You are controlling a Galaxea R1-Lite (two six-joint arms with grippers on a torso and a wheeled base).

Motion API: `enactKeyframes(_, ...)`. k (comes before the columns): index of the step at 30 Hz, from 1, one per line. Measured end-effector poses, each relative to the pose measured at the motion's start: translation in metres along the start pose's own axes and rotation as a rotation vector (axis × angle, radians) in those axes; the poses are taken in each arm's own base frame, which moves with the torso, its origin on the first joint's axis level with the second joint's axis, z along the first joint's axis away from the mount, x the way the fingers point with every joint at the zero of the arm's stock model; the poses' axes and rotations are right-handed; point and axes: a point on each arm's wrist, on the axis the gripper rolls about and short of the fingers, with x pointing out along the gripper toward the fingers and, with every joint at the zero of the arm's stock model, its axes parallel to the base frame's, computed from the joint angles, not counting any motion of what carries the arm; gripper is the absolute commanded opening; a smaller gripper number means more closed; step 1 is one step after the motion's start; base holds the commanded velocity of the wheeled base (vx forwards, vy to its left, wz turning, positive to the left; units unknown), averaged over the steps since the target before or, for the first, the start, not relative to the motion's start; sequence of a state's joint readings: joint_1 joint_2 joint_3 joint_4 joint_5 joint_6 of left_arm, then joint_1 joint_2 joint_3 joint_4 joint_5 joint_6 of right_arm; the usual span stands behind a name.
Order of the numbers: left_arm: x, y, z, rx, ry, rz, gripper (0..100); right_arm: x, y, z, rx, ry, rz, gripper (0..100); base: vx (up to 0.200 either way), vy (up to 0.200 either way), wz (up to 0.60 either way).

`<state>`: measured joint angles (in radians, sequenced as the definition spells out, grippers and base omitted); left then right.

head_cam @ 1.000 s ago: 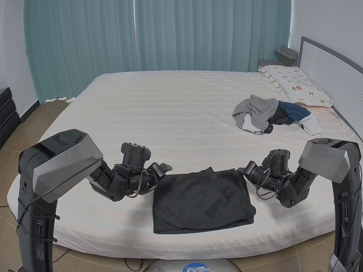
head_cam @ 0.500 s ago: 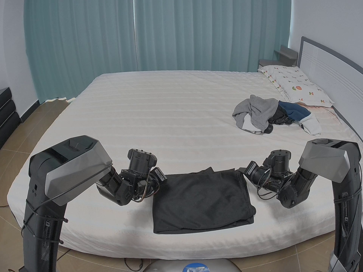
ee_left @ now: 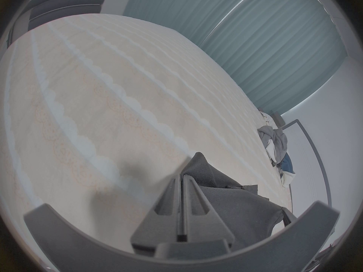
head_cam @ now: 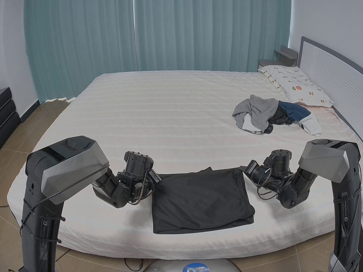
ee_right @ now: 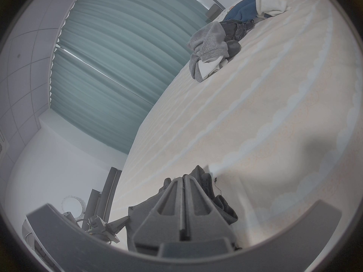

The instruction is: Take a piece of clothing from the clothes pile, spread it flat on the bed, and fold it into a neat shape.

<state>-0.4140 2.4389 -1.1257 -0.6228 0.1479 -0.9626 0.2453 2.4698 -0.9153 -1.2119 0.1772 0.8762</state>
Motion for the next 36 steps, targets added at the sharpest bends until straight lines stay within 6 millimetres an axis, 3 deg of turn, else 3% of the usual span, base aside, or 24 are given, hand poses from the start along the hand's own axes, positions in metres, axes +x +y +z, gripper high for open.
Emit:
enactKeyframes(21,-0.001,0.011,0.005,-0.013,-0.013,0.01,0,0.011,-0.005,-0.006,-0.018,-0.021,0.032,0,0.0,0.0,0.0)
enactKeyframes(22,-0.001,0.011,0.005,-0.014,-0.012,0.01,0,0.011,-0.006,-0.007,-0.018,-0.02,0.031,100,0.0,0.0,0.0)
enactKeyframes(23,-0.001,0.011,0.005,-0.014,-0.011,0.009,0,0.012,-0.006,-0.008,-0.019,-0.017,0.03,100,0.0,0.0,0.0)
enactKeyframes(24,-0.001,0.011,0.005,-0.014,-0.01,0.008,100,0.012,-0.007,-0.008,-0.019,-0.016,0.028,100,0.0,0.0,0.0)
enactKeyframes(36,-0.002,0.0,0.011,-0.089,-0.035,-0.047,100,-0.003,-0.006,-0.008,-0.005,0.006,0.012,100,0.0,0.0,0.0)
